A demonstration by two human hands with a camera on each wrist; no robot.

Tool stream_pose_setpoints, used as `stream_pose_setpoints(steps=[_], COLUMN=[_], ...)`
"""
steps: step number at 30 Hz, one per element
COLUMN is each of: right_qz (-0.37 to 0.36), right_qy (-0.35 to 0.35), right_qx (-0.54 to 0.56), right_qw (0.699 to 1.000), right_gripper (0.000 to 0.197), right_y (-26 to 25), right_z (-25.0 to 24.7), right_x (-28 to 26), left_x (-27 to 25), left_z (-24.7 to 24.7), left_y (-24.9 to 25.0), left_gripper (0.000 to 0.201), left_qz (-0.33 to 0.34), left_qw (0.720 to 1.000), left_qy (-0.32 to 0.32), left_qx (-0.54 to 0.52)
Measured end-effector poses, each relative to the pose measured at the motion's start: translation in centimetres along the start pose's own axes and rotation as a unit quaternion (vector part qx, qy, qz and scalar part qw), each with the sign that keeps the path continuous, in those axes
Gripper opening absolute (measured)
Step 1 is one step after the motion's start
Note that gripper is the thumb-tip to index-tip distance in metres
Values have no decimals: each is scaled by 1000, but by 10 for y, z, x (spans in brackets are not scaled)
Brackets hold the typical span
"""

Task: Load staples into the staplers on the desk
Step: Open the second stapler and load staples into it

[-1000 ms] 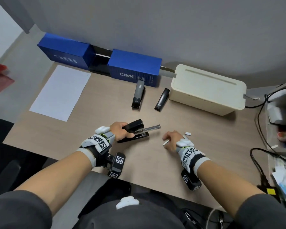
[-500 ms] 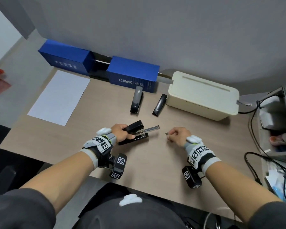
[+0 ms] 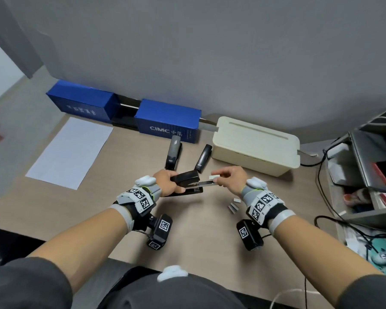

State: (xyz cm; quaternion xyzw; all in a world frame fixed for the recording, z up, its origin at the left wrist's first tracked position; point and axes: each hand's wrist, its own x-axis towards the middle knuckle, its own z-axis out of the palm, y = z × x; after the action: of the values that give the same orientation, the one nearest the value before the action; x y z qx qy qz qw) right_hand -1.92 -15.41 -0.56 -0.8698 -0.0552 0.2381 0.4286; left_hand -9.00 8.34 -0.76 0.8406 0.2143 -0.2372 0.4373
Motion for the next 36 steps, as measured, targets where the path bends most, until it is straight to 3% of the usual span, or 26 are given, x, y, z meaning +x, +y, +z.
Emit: stream_pose_setpoints(steps=[11, 28, 36], right_qz=[-51, -69, -74], right_qy=[0, 14, 24], right_qx=[-134, -159, -166], right_qw=[990, 985, 983], right_gripper=[17, 14, 14], right_y=[-14, -10, -5], right_z=[8, 11, 7], right_x=[-6, -8, -4], left_x=[-10, -15, -12], left_z=[-6, -2, 2], left_y=[8, 8, 10], left_gripper=[31, 38, 30], left_qz=[24, 11, 15], left_qw=[1000, 1000, 999], left_qy=[-2, 5, 5], left_qx=[9, -22, -30])
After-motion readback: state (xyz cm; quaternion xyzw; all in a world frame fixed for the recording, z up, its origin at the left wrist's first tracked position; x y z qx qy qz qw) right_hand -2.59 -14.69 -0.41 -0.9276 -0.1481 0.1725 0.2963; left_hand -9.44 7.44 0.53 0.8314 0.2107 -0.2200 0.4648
